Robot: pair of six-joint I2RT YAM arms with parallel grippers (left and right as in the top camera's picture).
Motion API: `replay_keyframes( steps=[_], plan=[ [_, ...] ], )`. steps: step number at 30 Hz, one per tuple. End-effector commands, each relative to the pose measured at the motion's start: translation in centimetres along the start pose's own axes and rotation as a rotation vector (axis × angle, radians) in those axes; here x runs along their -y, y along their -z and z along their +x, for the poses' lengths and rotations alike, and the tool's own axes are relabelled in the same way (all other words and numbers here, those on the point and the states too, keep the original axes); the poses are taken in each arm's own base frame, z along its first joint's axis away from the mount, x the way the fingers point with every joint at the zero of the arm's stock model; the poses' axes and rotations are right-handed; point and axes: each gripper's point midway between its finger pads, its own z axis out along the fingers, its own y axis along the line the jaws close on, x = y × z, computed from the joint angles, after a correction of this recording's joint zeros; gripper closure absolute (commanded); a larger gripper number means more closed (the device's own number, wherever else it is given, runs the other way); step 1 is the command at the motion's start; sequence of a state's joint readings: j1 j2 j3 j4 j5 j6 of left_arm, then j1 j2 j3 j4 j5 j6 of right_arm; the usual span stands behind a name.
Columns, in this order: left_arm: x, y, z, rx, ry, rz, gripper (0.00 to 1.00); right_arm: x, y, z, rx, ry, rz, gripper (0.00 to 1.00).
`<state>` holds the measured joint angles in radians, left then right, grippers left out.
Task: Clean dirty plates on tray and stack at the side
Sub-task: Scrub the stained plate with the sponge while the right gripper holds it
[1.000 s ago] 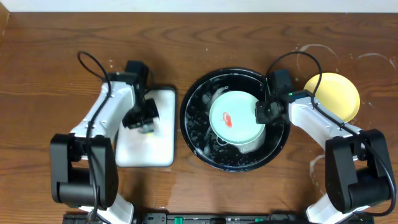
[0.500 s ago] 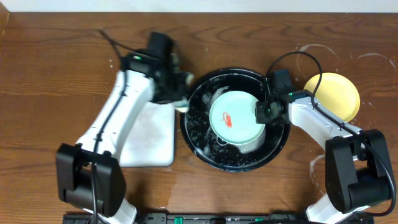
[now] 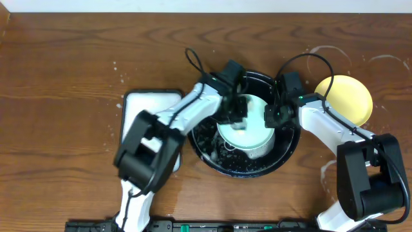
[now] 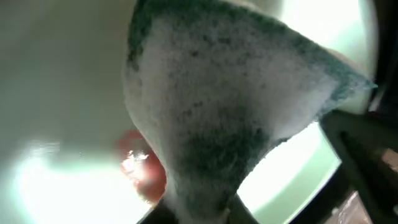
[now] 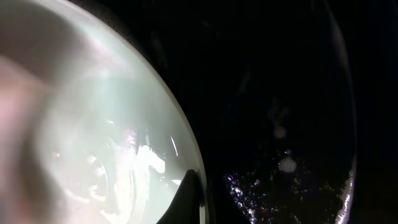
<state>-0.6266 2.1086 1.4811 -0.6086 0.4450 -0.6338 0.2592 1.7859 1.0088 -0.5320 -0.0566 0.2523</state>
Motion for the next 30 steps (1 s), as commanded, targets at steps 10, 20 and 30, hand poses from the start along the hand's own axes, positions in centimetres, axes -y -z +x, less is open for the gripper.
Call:
replay_keyframes(
  steps=[10, 20, 30],
  plan=[
    [-9.8, 0.1, -2.4, 0.131, 0.004, -0.492, 0.93, 0.9, -1.1, 2.2, -0.083, -0.01, 0.044, 0.99],
    [-11.3, 3.0, -3.5, 0.17, -0.023, -0.638, 0.93, 0.9, -1.1, 2.2, -0.083, -0.011, 0.044, 0.99],
    [1.7, -1.8, 0.6, -0.094, 0.08, 0.046, 0.92, 0.9, -1.1, 2.2, -0.084, -0.011, 0.044, 0.99]
  ],
)
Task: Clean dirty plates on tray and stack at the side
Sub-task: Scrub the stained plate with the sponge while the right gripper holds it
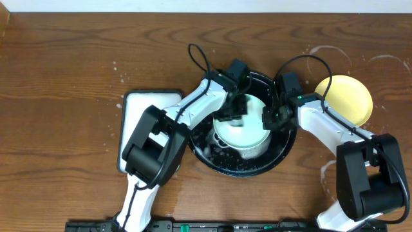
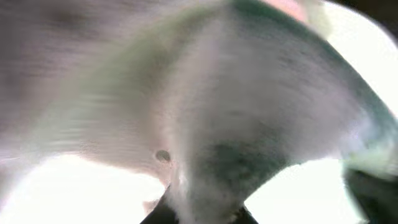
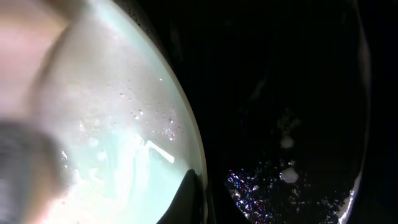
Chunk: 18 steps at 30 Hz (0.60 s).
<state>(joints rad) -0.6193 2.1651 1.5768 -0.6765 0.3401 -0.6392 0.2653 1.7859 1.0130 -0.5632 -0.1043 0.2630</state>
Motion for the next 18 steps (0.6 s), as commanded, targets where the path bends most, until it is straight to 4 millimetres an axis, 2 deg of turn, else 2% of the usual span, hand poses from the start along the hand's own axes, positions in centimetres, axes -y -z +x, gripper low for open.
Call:
replay_keyframes(
  steps=[1, 5, 9, 13, 16, 18],
  plan=[
    [3.5, -1.3, 3.5, -0.174, 0.07, 0.161, 0.92, 1.8, -1.1, 1.3, -0.045, -0.006, 0.085, 0.99],
    [4.4, -1.4, 5.1, -0.226, 0.073, 0.174, 0.92, 1.8, -1.1, 1.3, -0.045, -0.006, 0.085, 0.99],
    [2.8, -1.3, 5.4, -0.238, 0.08, 0.119, 0.92, 1.8, -1.1, 1.3, -0.044, -0.006, 0.085, 0.99],
    [-1.4, -0.9, 4.3, -0.207, 0.099, -0.024, 0.93, 1.8, -1.1, 1.3, -0.045, -0.006, 0.085, 0.99],
    [-6.6, 0.0, 2.9, -0.137, 0.131, -0.233, 0.93, 1.8, -1.1, 1.3, -0.045, -0.006, 0.084, 0.99],
    [-9.3, 0.8, 1.6, -0.078, 0.142, -0.347, 0.93, 1.8, -1.1, 1.3, -0.044, -0.006, 0.085, 0.99]
  ],
)
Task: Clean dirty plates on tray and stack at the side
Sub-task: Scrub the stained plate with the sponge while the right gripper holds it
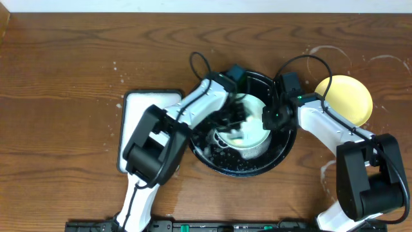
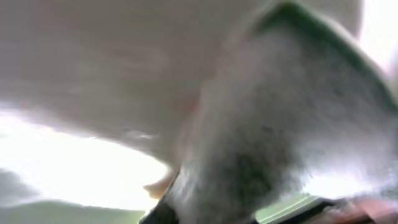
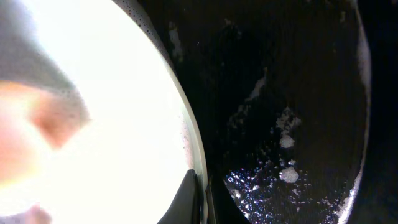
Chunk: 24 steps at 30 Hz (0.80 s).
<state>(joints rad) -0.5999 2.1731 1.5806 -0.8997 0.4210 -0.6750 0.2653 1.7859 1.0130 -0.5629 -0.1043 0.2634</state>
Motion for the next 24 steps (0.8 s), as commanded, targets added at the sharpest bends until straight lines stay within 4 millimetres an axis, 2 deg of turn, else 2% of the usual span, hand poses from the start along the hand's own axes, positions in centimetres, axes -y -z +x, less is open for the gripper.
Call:
replay_keyframes(
  steps=[1, 4, 7, 10, 13, 18, 21, 24],
  plan=[
    [-7.3, 0.7, -4.2, 0.177, 0.058, -0.301, 0.92, 1.8, -1.1, 1.3, -0.045, -0.006, 0.085, 0.99],
    [-9.3, 1.8, -5.6, 0.245, 0.077, -0.386, 0.93, 1.8, -1.1, 1.3, -0.045, -0.006, 0.085, 0.99],
    [-8.9, 1.8, -6.3, 0.274, 0.071, -0.367, 0.93, 1.8, -1.1, 1.3, -0.044, -0.006, 0.085, 0.99],
    [-5.6, 0.7, -6.4, 0.284, 0.03, -0.255, 0.92, 1.8, -1.1, 1.3, -0.044, -0.006, 0.085, 0.99],
    [-1.7, -0.5, -5.7, 0.255, -0.005, -0.108, 0.92, 1.8, -1.1, 1.3, -0.044, -0.006, 0.085, 0.99],
    [3.8, -2.9, -2.7, 0.132, -0.005, 0.087, 0.92, 1.8, -1.1, 1.3, -0.045, -0.006, 0.085, 0.99],
    [6.0, -3.7, -0.6, 0.047, -0.046, 0.162, 0.92, 1.8, -1.1, 1.3, -0.045, -0.006, 0.085, 0.99],
    [7.0, -3.9, 1.1, -0.013, -0.073, 0.195, 0.92, 1.8, -1.1, 1.3, -0.045, -0.006, 0.085, 0.99]
  ],
)
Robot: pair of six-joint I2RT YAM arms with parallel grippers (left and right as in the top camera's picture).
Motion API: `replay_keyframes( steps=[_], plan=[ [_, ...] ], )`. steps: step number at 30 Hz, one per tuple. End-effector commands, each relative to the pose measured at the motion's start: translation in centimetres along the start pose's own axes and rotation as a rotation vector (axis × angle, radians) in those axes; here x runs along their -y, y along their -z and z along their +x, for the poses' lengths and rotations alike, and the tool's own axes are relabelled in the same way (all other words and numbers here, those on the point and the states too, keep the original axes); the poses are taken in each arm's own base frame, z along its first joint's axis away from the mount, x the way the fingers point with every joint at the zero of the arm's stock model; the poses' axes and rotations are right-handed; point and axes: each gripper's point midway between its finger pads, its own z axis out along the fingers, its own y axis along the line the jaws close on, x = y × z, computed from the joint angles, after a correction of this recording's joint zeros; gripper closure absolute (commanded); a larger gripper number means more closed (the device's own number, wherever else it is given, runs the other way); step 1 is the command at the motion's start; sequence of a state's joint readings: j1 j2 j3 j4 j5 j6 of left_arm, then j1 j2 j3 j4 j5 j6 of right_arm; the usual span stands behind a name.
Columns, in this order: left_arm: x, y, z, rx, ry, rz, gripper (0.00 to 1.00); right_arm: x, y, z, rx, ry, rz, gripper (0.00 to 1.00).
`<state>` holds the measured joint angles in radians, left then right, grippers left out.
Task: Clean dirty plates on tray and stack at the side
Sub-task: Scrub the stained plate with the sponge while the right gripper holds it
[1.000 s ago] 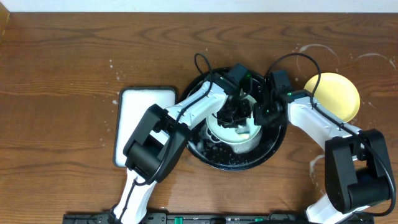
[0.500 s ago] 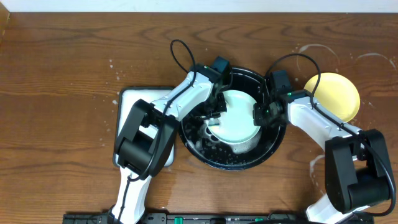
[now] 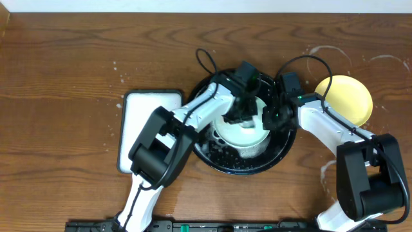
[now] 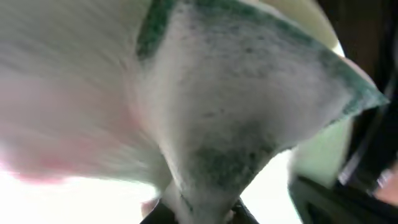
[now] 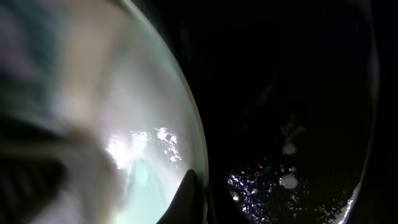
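Note:
A pale green plate (image 3: 243, 132) stands tilted inside the round black tray (image 3: 283, 158). My right gripper (image 3: 269, 117) is shut on its right rim; the wrist view shows a dark finger (image 5: 186, 199) against the plate's edge (image 5: 186, 118). My left gripper (image 3: 244, 111) is shut on a soapy green sponge (image 4: 236, 118), pressed to the upper part of the plate's face (image 4: 56, 93). The sponge's foamy underside fills the left wrist view.
A yellow plate (image 3: 347, 98) lies on the table to the right of the tray. A white rectangular tray (image 3: 138, 129) sits to the left. Foam and wet crumbs (image 5: 283, 180) lie on the black tray's floor. Wet rings mark the wood at the back right.
My left gripper with the sponge has shifted up and to the right across the plate's face, from its middle towards the upper rim. The right gripper still holds the rim in the same place.
Throughout, my right gripper held the green plate's right rim in the black tray. My left gripper held the sponge on the plate's upper left, then at its left middle, then lower in the middle, and now near the upper right.

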<state>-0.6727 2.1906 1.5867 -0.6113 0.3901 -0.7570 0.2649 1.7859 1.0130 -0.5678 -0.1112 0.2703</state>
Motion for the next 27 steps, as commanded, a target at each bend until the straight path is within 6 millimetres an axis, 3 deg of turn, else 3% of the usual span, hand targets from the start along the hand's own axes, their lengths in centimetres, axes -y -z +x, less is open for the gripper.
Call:
replay_keyframes(
  steps=[1, 3, 6, 11, 15, 18, 20, 22, 27],
  plan=[
    [0.8, -2.3, 4.9, -0.22, 0.031, 0.061, 0.93, 1.9, -1.1, 1.1, -0.038, 0.001, 0.09, 0.99],
    [0.1, -2.2, 5.7, -0.255, 0.036, 0.034, 0.93, 1.9, -1.1, 1.1, -0.038, 0.001, 0.09, 0.99],
    [-2.0, -1.9, 5.2, -0.24, -0.005, -0.033, 0.93, 1.9, -1.1, 1.2, -0.039, 0.001, 0.09, 0.99],
    [-8.4, -0.6, 1.1, -0.08, 0.039, -0.286, 0.93, 1.9, -1.1, 1.2, -0.039, 0.001, 0.09, 0.99],
    [-13.3, 1.6, -3.0, 0.068, 0.023, -0.476, 0.92, 1.9, -1.1, 1.2, -0.039, 0.002, 0.09, 0.99],
    [-15.4, 2.9, -5.1, 0.157, 0.014, -0.571, 0.93, 1.9, -1.1, 1.1, -0.038, 0.002, 0.09, 0.99],
    [-15.5, 3.3, -6.4, 0.216, -0.044, -0.608, 0.93, 1.9, -1.1, 1.1, -0.038, 0.002, 0.09, 0.99],
    [-13.2, 2.6, -7.9, 0.289, -0.138, -0.566, 0.93, 1.9, -1.1, 1.1, -0.038, 0.001, 0.09, 0.99],
    [-8.4, 0.4, -6.9, 0.28, -0.198, -0.398, 0.93, 1.9, -1.1, 1.2, -0.042, 0.001, 0.091, 0.99]
  ],
)
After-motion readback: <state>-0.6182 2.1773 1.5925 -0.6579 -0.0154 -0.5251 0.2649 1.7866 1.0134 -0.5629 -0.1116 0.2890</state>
